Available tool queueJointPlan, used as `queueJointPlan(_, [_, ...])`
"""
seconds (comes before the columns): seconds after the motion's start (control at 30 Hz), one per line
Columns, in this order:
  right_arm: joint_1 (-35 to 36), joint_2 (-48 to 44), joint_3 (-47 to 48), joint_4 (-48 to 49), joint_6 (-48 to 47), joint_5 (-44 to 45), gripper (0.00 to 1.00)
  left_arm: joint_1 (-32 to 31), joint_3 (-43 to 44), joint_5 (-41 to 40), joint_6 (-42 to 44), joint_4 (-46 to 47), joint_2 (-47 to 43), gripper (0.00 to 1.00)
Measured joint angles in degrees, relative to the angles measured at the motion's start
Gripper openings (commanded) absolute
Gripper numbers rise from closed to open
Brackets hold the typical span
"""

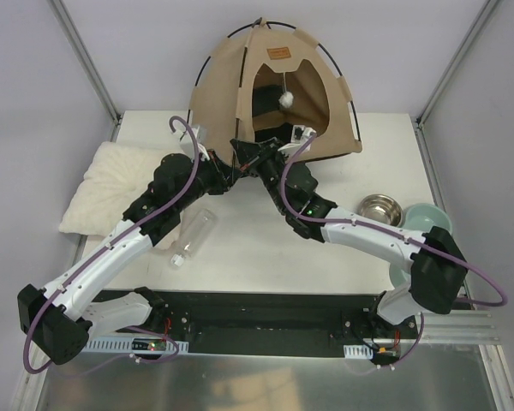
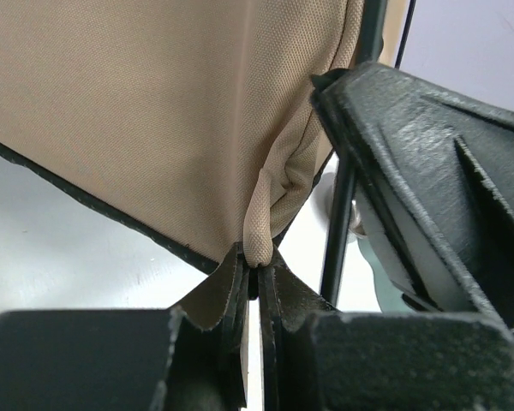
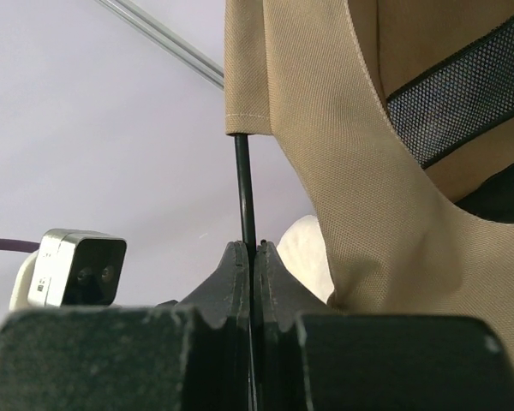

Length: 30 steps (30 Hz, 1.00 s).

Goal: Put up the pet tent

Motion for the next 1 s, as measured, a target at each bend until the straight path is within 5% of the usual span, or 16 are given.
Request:
queueJointPlan(0.53, [0.8, 3.1, 0.5, 2.3, -2.3, 0.0, 0.01, 0.4, 1.7, -4.2, -10.1, -7.1, 0.2, 0.00])
queueJointPlan(1.0, [0.5, -0.4, -1.7, -3.0, -10.1, -10.6, 0.08, 3.4, 1.7, -4.4, -14.2, -16.1, 1.2, 0.00])
